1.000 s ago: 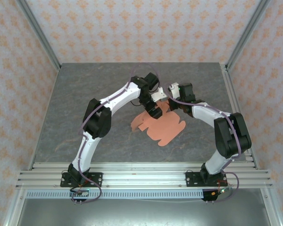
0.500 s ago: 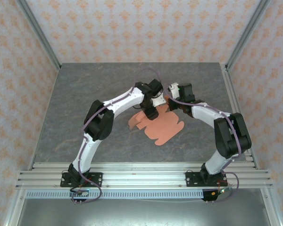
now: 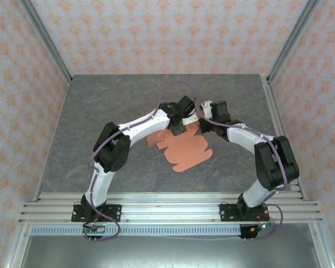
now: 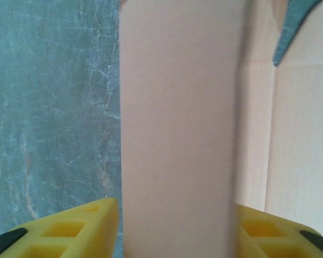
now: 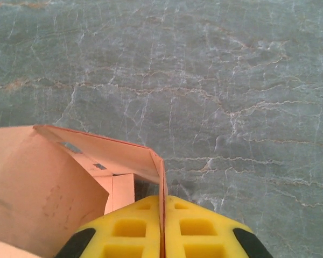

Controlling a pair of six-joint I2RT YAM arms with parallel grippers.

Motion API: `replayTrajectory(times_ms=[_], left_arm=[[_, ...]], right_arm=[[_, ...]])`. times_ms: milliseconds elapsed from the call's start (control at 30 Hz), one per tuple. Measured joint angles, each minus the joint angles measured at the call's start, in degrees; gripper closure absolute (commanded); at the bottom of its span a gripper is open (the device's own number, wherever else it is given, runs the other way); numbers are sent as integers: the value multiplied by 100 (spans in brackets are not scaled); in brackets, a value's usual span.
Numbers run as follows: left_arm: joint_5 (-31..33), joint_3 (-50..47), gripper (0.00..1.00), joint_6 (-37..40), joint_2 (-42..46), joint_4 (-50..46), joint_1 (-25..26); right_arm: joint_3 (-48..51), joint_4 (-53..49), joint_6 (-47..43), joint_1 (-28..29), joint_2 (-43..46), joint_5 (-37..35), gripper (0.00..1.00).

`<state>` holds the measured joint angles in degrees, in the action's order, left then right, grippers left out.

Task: Fold the paper box

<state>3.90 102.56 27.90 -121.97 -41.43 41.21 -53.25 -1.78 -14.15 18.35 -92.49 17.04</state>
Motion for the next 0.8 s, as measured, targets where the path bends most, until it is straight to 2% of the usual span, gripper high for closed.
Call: replayTrajectory(times_ms=[233,567,800], left_arm=[[597,-435,67,426,0,562,35],[1751,-1707,68,979,365,2483,323],[2258,-2024,68,1377,310,3401,337]], right_arm=[[0,-149,168,0,127,105,90],[0,-168,308,24,127,90,90],[0,-168,546,26,127,98,85]])
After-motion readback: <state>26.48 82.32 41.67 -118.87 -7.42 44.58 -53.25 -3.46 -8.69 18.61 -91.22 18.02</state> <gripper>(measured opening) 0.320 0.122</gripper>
